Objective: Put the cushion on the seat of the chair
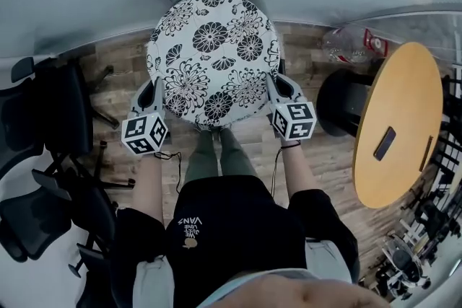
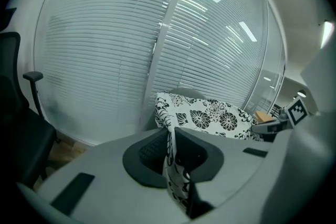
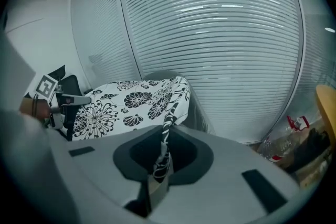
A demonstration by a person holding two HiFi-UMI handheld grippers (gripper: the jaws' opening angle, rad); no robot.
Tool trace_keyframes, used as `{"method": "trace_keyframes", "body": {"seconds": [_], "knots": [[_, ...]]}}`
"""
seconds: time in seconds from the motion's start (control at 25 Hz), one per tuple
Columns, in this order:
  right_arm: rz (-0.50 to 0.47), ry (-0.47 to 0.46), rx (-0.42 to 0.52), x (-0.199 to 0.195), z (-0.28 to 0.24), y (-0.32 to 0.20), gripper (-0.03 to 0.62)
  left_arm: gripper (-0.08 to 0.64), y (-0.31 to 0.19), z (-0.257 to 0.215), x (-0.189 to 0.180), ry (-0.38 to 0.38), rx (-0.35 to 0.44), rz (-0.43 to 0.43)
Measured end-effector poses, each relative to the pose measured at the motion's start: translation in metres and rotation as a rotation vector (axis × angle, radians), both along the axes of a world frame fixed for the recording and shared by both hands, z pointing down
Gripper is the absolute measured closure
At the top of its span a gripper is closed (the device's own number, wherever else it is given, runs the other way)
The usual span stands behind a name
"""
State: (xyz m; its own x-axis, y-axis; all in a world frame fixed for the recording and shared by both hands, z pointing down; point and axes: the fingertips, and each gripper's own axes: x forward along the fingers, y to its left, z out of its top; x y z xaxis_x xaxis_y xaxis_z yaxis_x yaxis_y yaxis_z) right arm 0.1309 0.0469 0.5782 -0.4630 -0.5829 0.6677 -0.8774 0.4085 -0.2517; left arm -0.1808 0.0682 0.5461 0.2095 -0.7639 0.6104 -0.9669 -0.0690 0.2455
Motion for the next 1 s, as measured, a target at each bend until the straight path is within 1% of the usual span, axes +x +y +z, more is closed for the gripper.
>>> {"method": "trace_keyframes", "body": {"seconds": [0.32, 0.8, 1.0], "knots": [[0.005, 0.004, -0.028, 0.003, 0.01, -0.005, 0.558, 0.523, -0.003, 0.009, 0.003, -0.004, -0.029, -0.008], [-0.01, 0.032, -0.111, 0.007, 0.057, 0.003, 0.558, 0.523, 0.001, 0.049, 0.007, -0.019, -0.108, -0.012], [-0.014, 0.04, -0.131, 0.009, 0.073, 0.008, 0.558, 0.523, 0.004, 0.063, 0.009, -0.028, -0.127, -0.01]]}}
